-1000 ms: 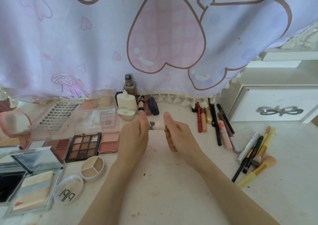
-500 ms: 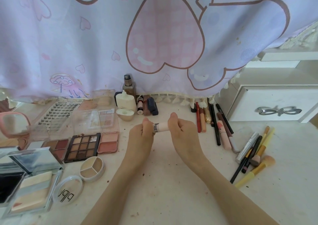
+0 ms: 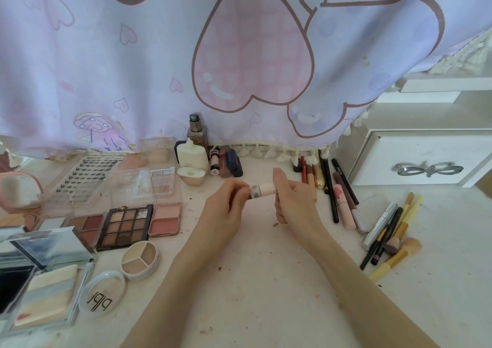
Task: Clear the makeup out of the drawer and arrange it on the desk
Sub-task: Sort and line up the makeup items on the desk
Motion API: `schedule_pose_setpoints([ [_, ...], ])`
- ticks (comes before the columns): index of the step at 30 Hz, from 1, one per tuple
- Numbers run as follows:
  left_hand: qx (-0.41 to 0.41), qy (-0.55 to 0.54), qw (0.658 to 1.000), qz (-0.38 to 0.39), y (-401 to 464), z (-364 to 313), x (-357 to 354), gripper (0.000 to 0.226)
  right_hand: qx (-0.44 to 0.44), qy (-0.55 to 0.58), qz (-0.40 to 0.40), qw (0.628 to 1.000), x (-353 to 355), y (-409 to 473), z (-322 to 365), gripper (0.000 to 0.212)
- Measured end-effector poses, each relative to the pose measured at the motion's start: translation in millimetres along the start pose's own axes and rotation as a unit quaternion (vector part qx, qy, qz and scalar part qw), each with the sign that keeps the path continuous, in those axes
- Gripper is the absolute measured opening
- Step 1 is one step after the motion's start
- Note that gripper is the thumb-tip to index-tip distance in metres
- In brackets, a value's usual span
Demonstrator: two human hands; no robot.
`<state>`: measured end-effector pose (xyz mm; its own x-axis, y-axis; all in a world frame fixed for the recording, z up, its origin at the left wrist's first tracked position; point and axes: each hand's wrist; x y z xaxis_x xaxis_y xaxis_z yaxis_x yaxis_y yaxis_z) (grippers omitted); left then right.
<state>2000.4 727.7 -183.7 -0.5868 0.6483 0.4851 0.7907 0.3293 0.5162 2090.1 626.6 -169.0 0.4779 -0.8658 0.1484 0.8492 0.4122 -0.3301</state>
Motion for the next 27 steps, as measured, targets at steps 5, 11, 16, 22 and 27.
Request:
schedule_pose_setpoints([
  [5, 0.062, 0.017, 0.998, 0.001, 1.3, 1.2, 1.8, 0.025, 0.029, -0.020, 0.011, 0.999, -3.2, -1.4, -0.2, 0.043],
  [11, 0.028, 0.000, 0.999, 0.025, -0.4, -3.4, 1.1, 0.010, -0.001, 0.045, 0.024, 0.999, 4.1, 1.3, 1.9, 0.044],
  [16, 0.040, 0.007, 0.999, 0.018, -0.1, -3.6, 3.1, 0.009, -0.023, 0.067, 0.075, 0.995, 1.0, -1.1, 1.9, 0.036],
  [22, 0.027, -0.009, 0.999, -0.020, -0.9, -2.4, 3.0, 0.010, -0.006, 0.107, 0.095, 0.990, 1.0, 2.5, 1.1, 0.028],
  [27, 0.091, 0.032, 0.995, -0.009, 2.8, -2.1, 3.8, 0.036, 0.024, 0.164, 0.140, 0.976, 1.4, 1.8, 1.2, 0.017],
])
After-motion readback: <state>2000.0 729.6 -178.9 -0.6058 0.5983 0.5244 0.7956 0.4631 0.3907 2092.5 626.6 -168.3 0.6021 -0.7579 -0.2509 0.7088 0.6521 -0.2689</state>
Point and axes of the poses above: each hand's wrist, its own y-axis towards the middle knuckle, its own x-axis out of the back of the hand, z = x × y, and after that the axes turned 15 degrees about -x, right-handed
